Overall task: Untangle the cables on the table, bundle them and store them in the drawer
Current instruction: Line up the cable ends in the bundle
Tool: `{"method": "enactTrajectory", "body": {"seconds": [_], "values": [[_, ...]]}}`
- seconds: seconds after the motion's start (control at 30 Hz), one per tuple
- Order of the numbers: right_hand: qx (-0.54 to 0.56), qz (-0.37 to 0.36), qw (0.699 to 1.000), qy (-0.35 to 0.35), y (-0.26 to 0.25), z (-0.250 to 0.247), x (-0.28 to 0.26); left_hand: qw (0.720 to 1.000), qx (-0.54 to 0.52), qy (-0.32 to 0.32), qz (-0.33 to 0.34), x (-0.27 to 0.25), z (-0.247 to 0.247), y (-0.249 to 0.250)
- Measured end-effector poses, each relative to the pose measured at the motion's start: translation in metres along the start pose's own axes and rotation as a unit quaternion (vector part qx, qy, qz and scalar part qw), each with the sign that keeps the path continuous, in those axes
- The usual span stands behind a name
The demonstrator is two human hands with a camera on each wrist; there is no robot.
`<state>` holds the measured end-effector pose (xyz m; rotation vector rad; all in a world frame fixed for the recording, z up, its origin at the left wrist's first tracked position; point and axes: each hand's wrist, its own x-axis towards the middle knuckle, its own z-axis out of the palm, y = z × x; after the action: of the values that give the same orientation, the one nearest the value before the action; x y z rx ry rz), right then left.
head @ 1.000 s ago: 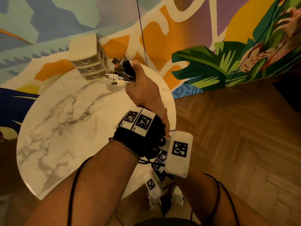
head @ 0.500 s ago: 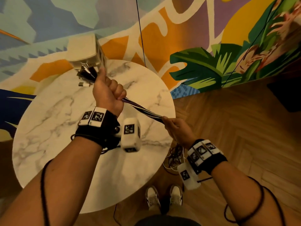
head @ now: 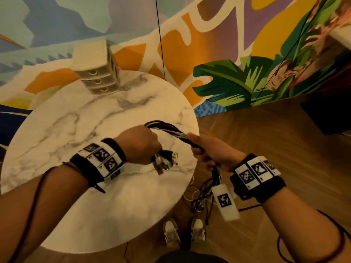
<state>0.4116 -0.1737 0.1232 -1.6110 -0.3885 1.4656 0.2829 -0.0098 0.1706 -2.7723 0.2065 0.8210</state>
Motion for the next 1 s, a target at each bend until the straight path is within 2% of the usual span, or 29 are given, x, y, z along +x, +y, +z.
{"method": "enactTrajectory", "body": {"seconds": [0.03,0.07,0.1,0.13,0.2,0.23,0.27,0.33,0.43,0.5,0.57,0.67,0.77,0.83,0.9,0.93,0.97,1.0], "values": [[0.01,0.007,1.0,-0.007,0.003,0.002,-0.003,0.999,-0.001,0.036,-0.016,0.0,0.001,-0.011],[0.04,0.01,0.999,-0.009,0.007,0.002,-0.004,0.995,-0.022,0.098,-0.011,0.001,0.002,-0.015],[0.082,0.012,0.996,-0.011,0.009,0.003,-0.004,0.98,-0.048,0.194,0.006,0.002,0.005,-0.014],[0.13,0.012,0.991,-0.015,0.011,0.002,-0.005,0.955,-0.08,0.284,0.021,0.003,0.009,-0.006],[0.211,0.02,0.977,-0.02,0.01,0.005,-0.008,0.882,-0.171,0.437,0.032,0.006,0.018,0.014],[0.233,0.021,0.972,-0.024,0.009,0.008,-0.009,0.853,-0.203,0.481,0.014,0.009,0.021,0.023],[0.249,0.017,0.968,-0.033,0.009,0.011,-0.01,0.844,-0.219,0.489,-0.011,0.011,0.02,0.03],[0.277,0.011,0.959,-0.06,0.005,0.016,-0.013,0.854,-0.206,0.476,-0.048,0.013,0.017,0.034],[0.237,0.024,0.968,-0.084,-0.002,0.013,-0.018,0.901,-0.19,0.388,-0.038,0.013,0.014,0.025],[0.21,0.044,0.97,-0.113,-0.003,0.013,-0.02,0.909,-0.192,0.369,-0.046,0.014,0.018,0.023],[0.205,0.053,0.969,-0.13,0.0,0.017,-0.018,0.911,-0.19,0.358,-0.08,0.018,0.02,0.024],[0.173,0.05,0.982,-0.063,0.002,0.023,-0.016,0.925,-0.167,0.323,-0.108,0.024,0.021,0.022],[0.014,-0.045,0.996,0.07,0.008,0.02,-0.016,0.937,-0.164,0.241,-0.194,0.024,0.019,0.018],[-0.168,-0.11,0.968,0.148,0.015,0.021,-0.015,0.937,-0.164,0.214,-0.221,0.025,0.018,0.018],[-0.352,-0.135,0.901,0.216,0.029,0.025,-0.01,0.935,-0.188,0.209,-0.215,0.029,0.014,0.024],[-0.406,-0.134,0.868,0.251,0.033,0.026,-0.008,0.935,-0.195,0.209,-0.211,0.03,0.011,0.027],[-0.426,-0.131,0.853,0.272,0.034,0.025,-0.007,0.933,-0.2,0.212,-0.21,0.03,0.009,0.031],[-0.417,-0.117,0.86,0.269,0.033,0.023,-0.005,0.931,-0.205,0.213,-0.213,0.031,0.007,0.033]]}}
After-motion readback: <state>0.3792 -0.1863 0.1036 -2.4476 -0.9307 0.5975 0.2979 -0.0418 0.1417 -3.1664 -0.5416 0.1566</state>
